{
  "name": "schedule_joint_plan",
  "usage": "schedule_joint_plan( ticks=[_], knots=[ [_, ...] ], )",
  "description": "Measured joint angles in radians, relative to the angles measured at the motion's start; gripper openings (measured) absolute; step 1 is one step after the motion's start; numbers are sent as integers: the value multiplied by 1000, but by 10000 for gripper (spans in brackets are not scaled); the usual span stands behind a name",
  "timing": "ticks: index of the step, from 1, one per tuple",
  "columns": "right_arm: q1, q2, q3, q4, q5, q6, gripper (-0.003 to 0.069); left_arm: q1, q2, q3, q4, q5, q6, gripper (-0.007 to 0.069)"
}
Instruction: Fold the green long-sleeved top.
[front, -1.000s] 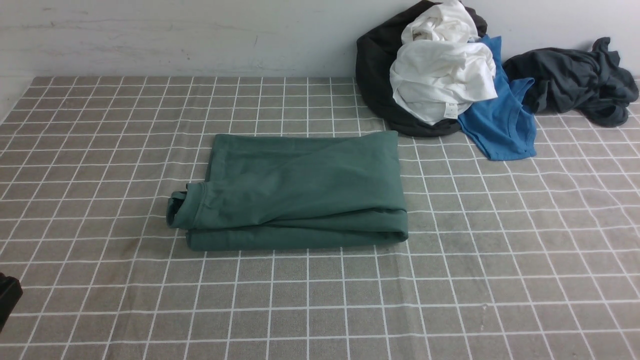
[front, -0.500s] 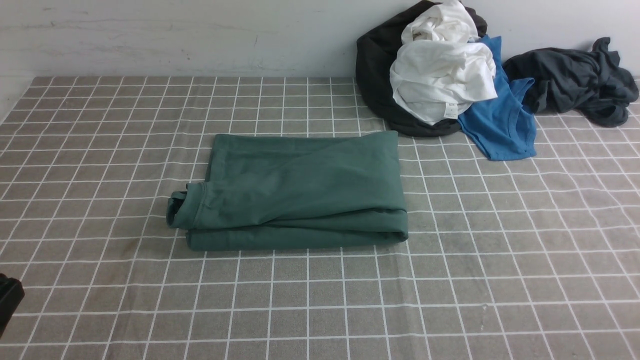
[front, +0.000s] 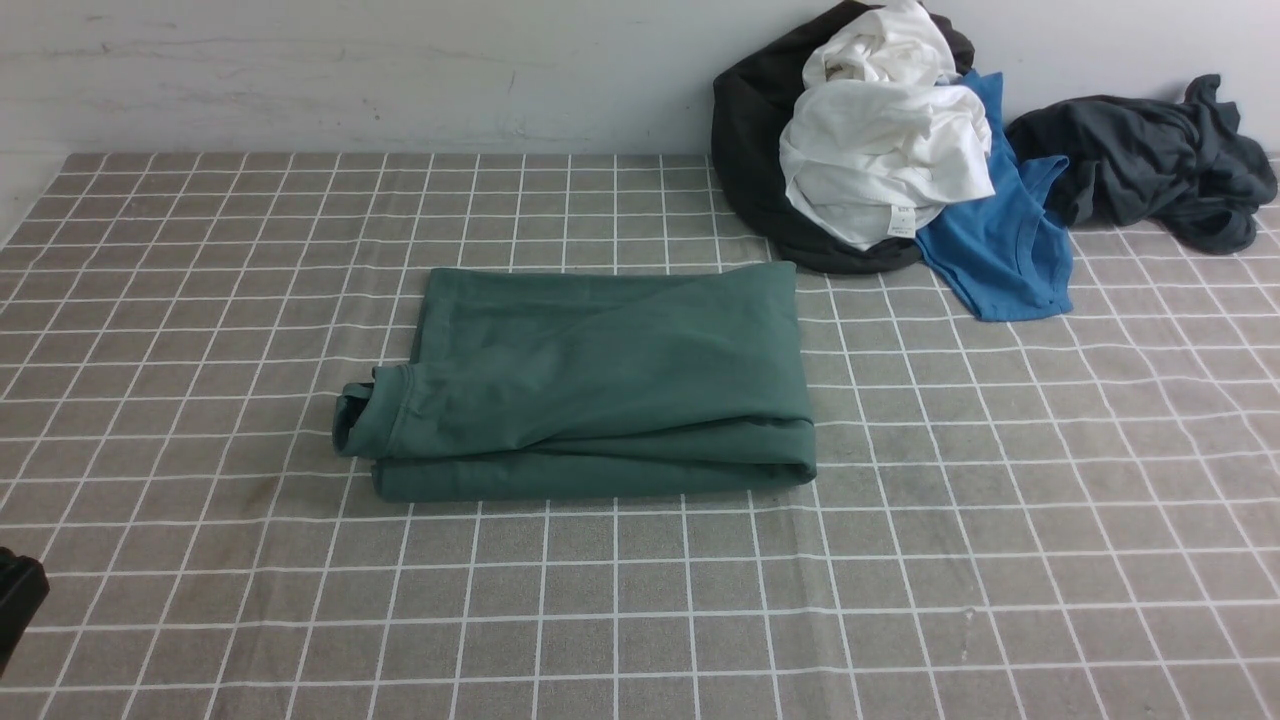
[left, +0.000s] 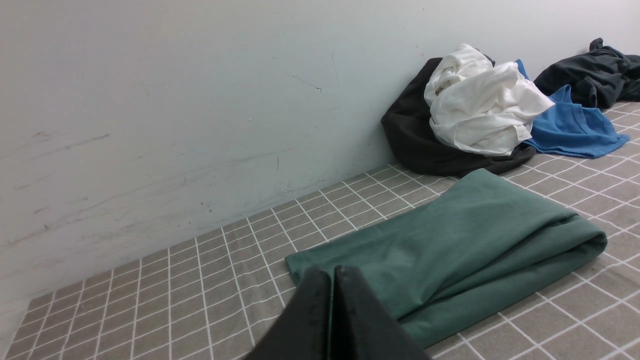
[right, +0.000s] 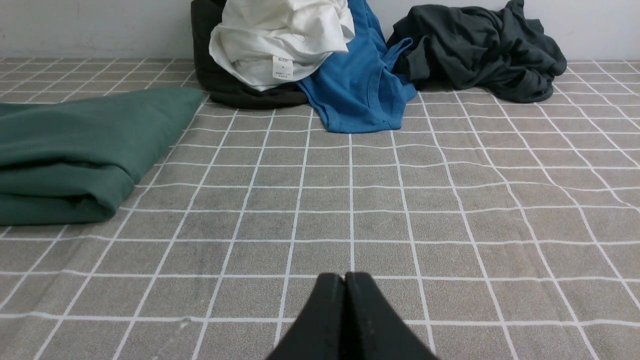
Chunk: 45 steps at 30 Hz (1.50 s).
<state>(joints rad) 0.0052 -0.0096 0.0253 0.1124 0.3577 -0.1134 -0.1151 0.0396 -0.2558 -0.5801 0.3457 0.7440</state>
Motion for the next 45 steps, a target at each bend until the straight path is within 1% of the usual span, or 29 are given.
schedule_joint_plan(
  ticks=[7,11,14,15,18,20,21,24,26,30,33,34,36,37,38,39,40,42,44,45],
  knots=[
    [0,0,0,0,0,1,-14,0,0,6,-1,-1,0,-6],
    [0,0,0,0,0,1,-14,0,-6,61,-1,-3,0,-6],
    [0,0,-1,0,1,2,-14,12,-45,152,29,-21,-7,-6],
    [-1,0,-1,0,1,2,-14,22,-48,179,34,-41,-31,-6],
    [-1,0,-1,0,1,2,-14,65,-50,254,4,-119,-152,-6],
    [-1,0,-1,0,1,2,-14,80,-50,281,-9,-172,-201,-6],
    [-1,0,-1,0,1,2,-14,83,-50,283,-12,-193,-203,-6],
    [-1,0,-1,0,1,2,-14,83,-50,284,-12,-250,-151,-6],
    [-1,0,-1,0,1,2,-14,83,-50,284,-12,-275,-140,-6],
    [-1,0,-1,0,1,2,-14,83,-50,284,13,-288,-165,-6],
    [-2,0,-1,0,1,2,-14,83,-50,284,111,-278,-275,-6],
    [-2,0,-1,0,1,2,-14,83,-50,284,167,-261,-339,-6],
    [-2,0,-1,0,1,2,-14,83,-50,284,289,-199,-501,-6],
    [-2,0,-1,0,1,2,-14,83,-50,284,394,-144,-614,-6],
    [-2,0,-1,0,1,2,-14,83,-50,284,394,-133,-633,-6],
    [-2,0,-1,0,1,2,-14,83,-50,284,495,-42,-765,-6],
    [-2,0,-1,0,1,2,-14,83,-50,284,538,5,-815,-6],
    [-2,0,-1,0,2,2,-14,83,-50,281,572,23,-845,-6],
    [-2,0,-1,0,2,2,-14,83,-50,281,580,24,-838,-6],
    [-2,0,-1,0,2,2,-14,83,-50,281,574,25,-816,-6]
  ],
)
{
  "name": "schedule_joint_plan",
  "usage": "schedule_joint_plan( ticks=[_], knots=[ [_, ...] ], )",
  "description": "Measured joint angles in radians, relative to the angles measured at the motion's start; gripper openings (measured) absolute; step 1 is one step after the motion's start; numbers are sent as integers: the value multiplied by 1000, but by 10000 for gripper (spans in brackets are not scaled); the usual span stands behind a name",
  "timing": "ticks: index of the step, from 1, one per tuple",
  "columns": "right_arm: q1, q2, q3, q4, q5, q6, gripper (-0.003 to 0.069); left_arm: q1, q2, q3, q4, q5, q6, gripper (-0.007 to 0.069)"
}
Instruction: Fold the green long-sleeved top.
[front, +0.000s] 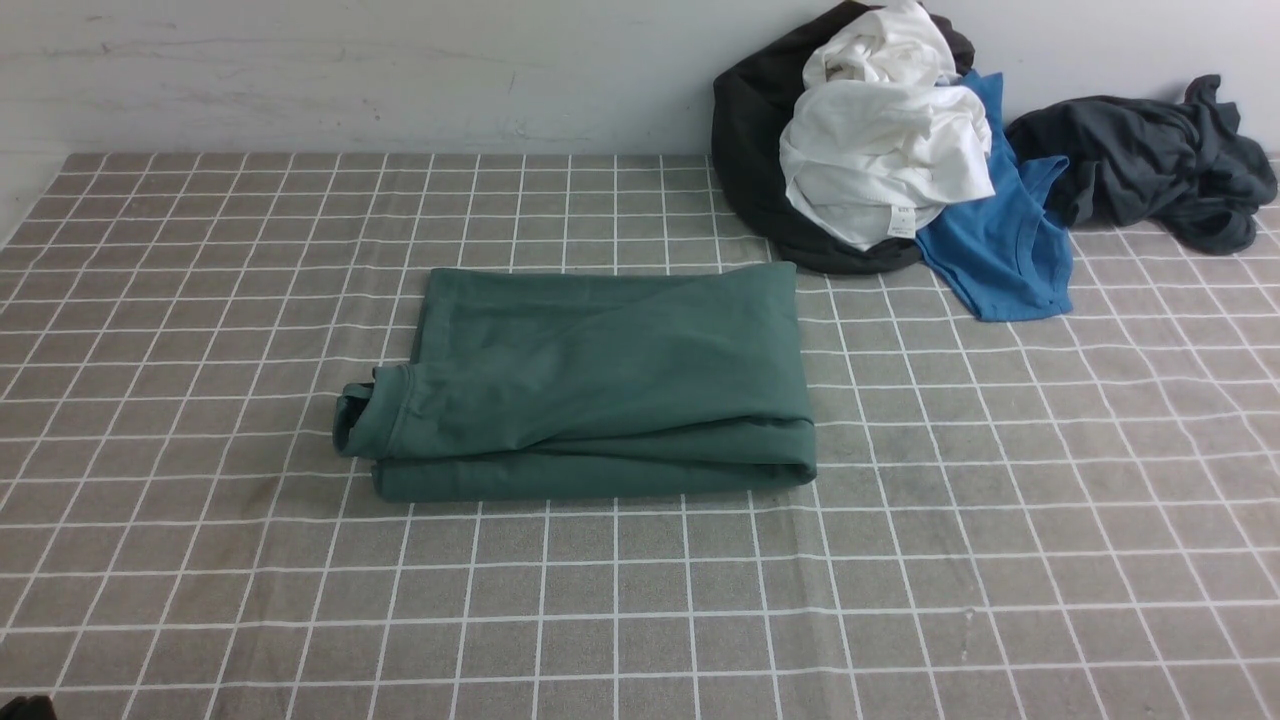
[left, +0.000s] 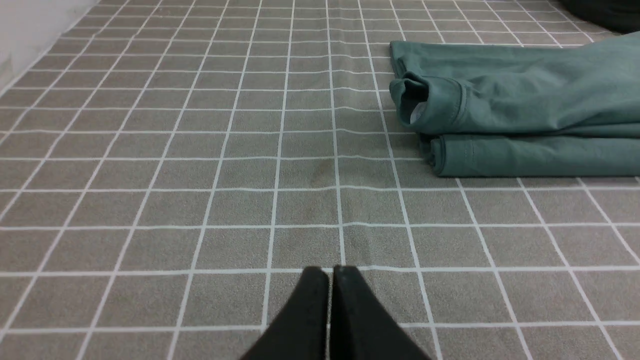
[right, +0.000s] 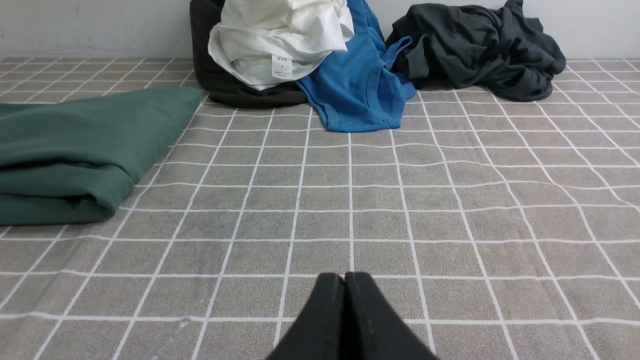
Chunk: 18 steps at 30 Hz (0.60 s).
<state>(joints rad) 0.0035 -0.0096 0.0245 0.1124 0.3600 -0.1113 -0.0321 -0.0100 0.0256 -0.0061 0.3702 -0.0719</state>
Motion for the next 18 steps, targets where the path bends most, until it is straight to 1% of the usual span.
schedule_joint_plan(
  ticks=[4,9,14,18],
  knots=[
    [0,0,0,0,0,0,-14,0,0,0,-7,1,58,-6],
    [0,0,0,0,0,0,-14,0,0,0,-10,2,72,-6],
    [0,0,0,0,0,0,-14,0,0,0,-65,5,130,-6],
    [0,0,0,0,0,0,-14,0,0,-1,-83,6,152,-6]
  ],
)
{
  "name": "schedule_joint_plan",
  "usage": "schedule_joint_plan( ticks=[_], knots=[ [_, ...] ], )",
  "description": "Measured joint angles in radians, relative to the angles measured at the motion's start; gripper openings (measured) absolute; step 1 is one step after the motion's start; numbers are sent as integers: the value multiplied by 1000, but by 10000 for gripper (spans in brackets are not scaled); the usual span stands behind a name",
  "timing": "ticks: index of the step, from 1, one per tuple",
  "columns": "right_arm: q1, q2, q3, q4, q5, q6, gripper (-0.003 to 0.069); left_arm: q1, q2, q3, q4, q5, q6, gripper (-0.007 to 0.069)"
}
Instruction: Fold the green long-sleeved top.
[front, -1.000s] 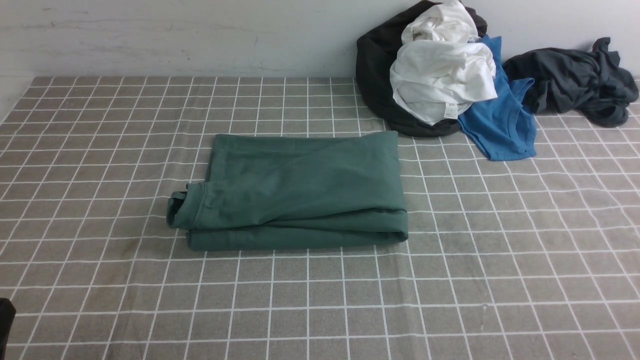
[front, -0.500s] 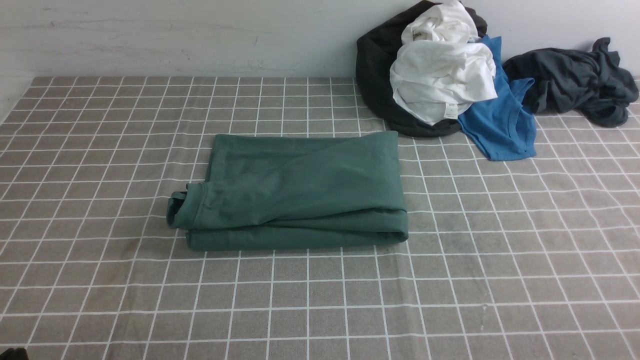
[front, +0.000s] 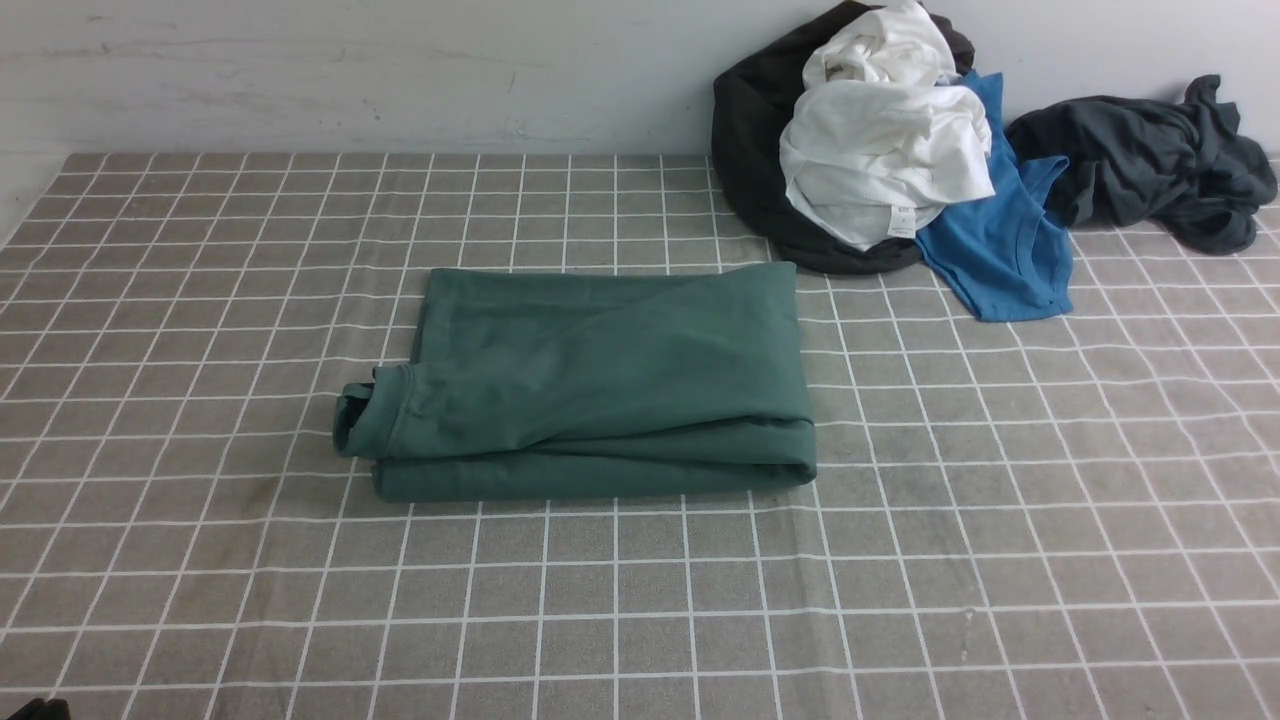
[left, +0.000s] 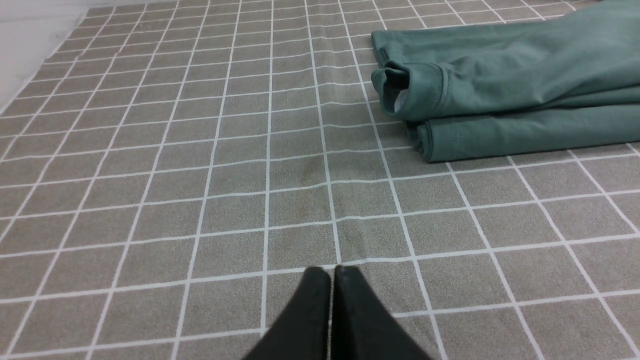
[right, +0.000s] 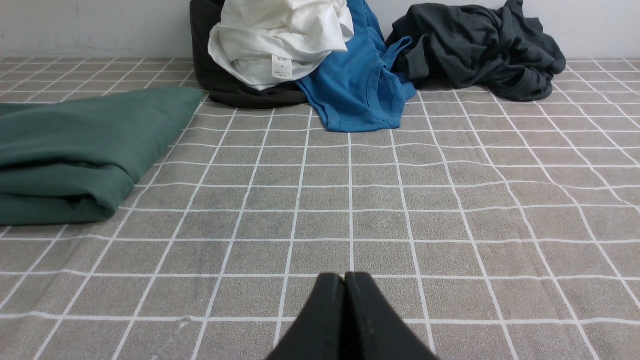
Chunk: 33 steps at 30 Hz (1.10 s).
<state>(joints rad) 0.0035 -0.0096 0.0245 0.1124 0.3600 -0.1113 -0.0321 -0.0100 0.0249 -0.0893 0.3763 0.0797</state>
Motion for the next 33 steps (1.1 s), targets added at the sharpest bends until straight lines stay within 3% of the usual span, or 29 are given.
schedule_joint_plan(
  ticks=[33],
  knots=[
    [0,0,0,0,0,0,-14,0,0,0,-24,-8,8,-6]
  ],
)
